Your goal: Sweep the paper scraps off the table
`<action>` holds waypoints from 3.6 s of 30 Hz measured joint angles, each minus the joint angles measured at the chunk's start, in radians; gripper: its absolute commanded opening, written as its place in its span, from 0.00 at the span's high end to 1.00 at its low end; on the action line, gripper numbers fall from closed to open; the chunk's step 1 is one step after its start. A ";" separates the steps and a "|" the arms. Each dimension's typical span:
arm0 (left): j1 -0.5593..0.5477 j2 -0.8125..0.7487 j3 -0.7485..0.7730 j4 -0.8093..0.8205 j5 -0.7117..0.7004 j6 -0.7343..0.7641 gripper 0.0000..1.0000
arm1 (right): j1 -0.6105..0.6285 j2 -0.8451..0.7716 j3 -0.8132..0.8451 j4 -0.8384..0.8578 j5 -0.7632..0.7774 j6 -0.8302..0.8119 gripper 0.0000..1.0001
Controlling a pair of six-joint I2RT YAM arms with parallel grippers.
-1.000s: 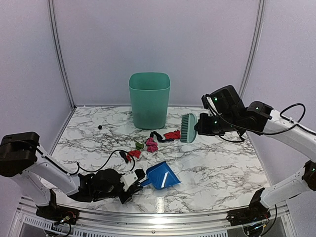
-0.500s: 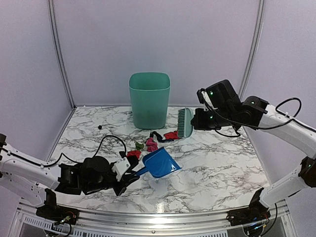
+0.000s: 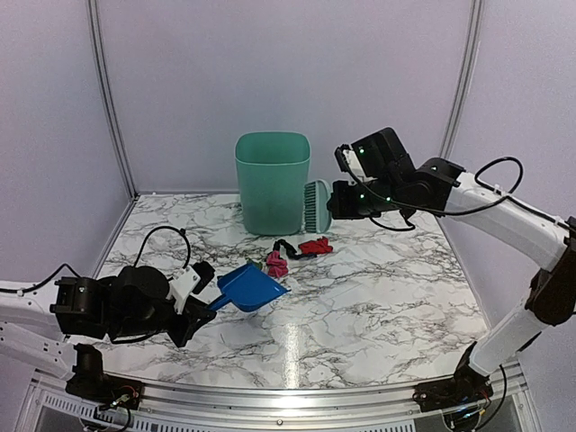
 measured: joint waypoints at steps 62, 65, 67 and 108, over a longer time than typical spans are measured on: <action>-0.048 0.234 0.030 -0.336 -0.091 -0.527 1.00 | 0.168 0.635 0.484 -0.105 -0.213 -0.248 1.00; -0.048 0.248 0.030 -0.323 -0.091 -0.517 1.00 | 0.168 0.635 0.465 -0.097 -0.228 -0.257 1.00; -0.048 0.254 0.030 -0.315 -0.092 -0.512 1.00 | 0.168 0.637 0.455 -0.091 -0.238 -0.267 1.00; -0.032 0.303 -0.013 -0.149 -0.073 -0.378 1.00 | 0.183 0.489 0.161 0.026 -0.536 -0.352 1.00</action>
